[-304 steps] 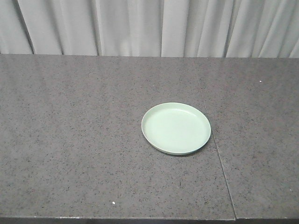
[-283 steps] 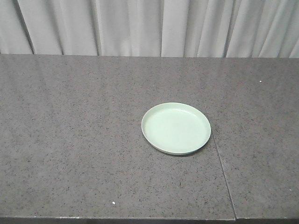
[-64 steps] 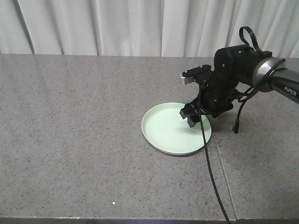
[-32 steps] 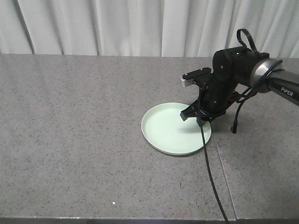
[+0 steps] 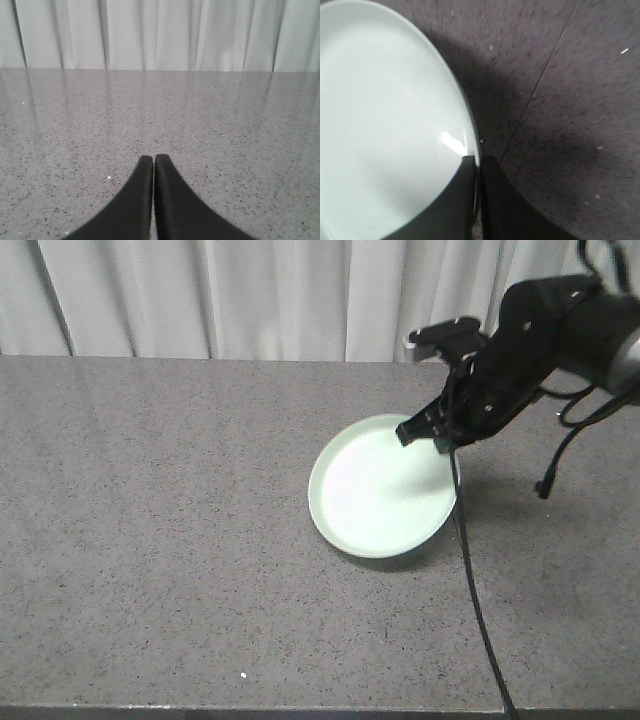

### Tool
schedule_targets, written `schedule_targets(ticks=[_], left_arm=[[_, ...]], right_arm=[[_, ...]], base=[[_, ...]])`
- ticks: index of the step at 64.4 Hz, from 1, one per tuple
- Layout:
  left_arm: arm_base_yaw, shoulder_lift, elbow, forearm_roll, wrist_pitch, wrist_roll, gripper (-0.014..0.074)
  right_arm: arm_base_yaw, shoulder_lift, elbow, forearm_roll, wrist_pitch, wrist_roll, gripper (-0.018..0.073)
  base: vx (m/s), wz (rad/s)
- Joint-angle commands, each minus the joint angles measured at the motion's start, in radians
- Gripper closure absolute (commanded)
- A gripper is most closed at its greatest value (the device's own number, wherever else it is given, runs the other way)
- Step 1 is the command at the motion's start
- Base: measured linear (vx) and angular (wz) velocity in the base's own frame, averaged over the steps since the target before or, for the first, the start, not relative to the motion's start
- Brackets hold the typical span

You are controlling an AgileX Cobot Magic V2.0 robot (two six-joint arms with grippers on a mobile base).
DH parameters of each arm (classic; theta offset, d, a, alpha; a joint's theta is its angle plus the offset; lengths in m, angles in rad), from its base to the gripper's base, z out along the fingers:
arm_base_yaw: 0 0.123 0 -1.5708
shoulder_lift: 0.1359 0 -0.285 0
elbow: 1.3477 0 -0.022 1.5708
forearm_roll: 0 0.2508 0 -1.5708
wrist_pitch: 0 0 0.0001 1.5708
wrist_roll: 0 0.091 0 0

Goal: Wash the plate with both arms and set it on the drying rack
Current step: 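Grip the plate rim with the right gripper and lift it up, then hold the plate raised in the right gripper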

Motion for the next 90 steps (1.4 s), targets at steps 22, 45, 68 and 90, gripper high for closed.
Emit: schedule_targets(ticks=[22,45,68,90], left_arm=[[0.000,-0.015,0.022,0.001,-0.080,-0.006,0.0602],[0.000,-0.015,0.022,0.001,-0.080,-0.006,0.0602],[0.000,-0.015,0.022,0.001,-0.080,-0.006,0.0602],[0.000,-0.015,0.022,0.001,-0.080,-0.006,0.0602]], right_arm=[[-0.003,-0.538,0.181,0.088,-0.107,-0.018,0.0569],[-0.003,-0.986,0.820,0.141,-0.329,-0.002,0.0569],[-0.003,-1.369,1.236,0.172,-0.430,0.040,0.0568],[-0.003,-1.490,1.268,0.174,-0.429,0.038,0.0568]], base=[[0.00,0.00],[0.00,0.00],[0.00,0.00],[0.00,0.00]])
